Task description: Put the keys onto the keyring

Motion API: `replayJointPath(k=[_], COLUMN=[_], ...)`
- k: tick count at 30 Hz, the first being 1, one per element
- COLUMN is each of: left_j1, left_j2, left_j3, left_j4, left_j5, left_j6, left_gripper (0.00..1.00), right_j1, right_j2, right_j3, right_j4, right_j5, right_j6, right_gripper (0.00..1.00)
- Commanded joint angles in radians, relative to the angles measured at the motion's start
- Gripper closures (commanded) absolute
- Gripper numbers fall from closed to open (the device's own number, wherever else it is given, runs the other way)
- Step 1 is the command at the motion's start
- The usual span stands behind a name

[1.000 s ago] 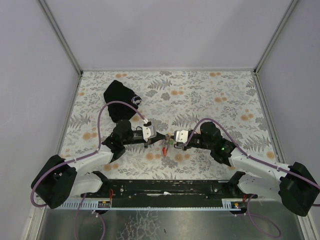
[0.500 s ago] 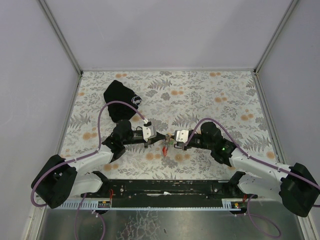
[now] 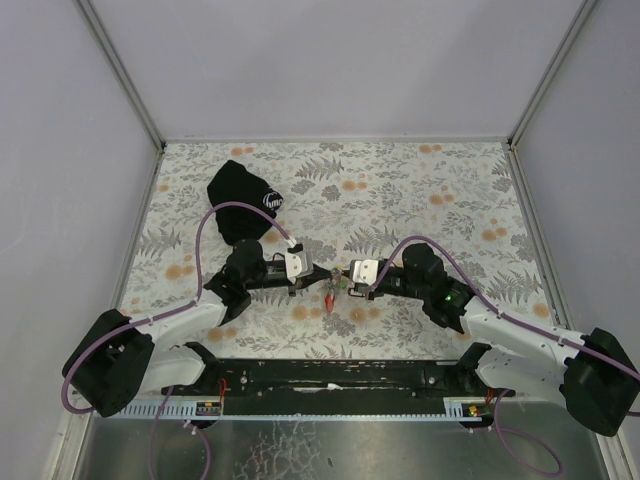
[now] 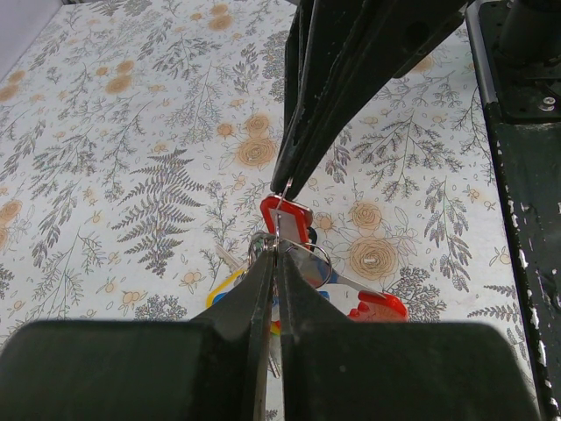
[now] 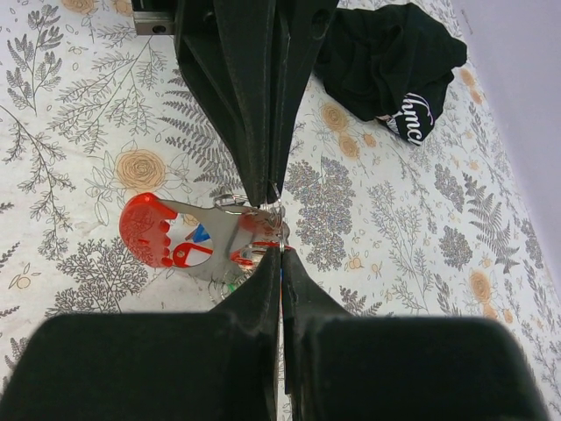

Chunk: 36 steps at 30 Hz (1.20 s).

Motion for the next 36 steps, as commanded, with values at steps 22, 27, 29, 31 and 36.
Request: replayJointPath(k=[22,27,29,31,36], left_j1=[0.001,0.0,0.0,-0.001,0.0], left_j2=[0.003,0.003,0.005,0.006,0.003], left_j3=[0.038,0.038,0.037,0.038,0.038], left_j4=[0.015,0.007,0.006,0.005,0.003], left_j5=[0.004,-0.001,0.0,0.0,0.003], left_j6=[0.012,0.017,0.017,0.017,0.018], left_gripper=[1.0,1.0,1.0,1.0,1.0], right_j1=[0.01,0.01,0.01,0.01,0.01], right_j2=[0.005,-0.012,-0.016,-0.016,-0.01], right_j3=[0.063,0.06,0.055,0.056,0.059], right_j4=[0.004,-0.014,-0.016,-0.016,-0.006], right_j5=[-0.005,0.018,0.012,0.006,-0.002], right_j6=[-0.01,-0.009,-0.008,-0.01,-0.01], right_gripper=[1.0,1.0,1.0,1.0,1.0])
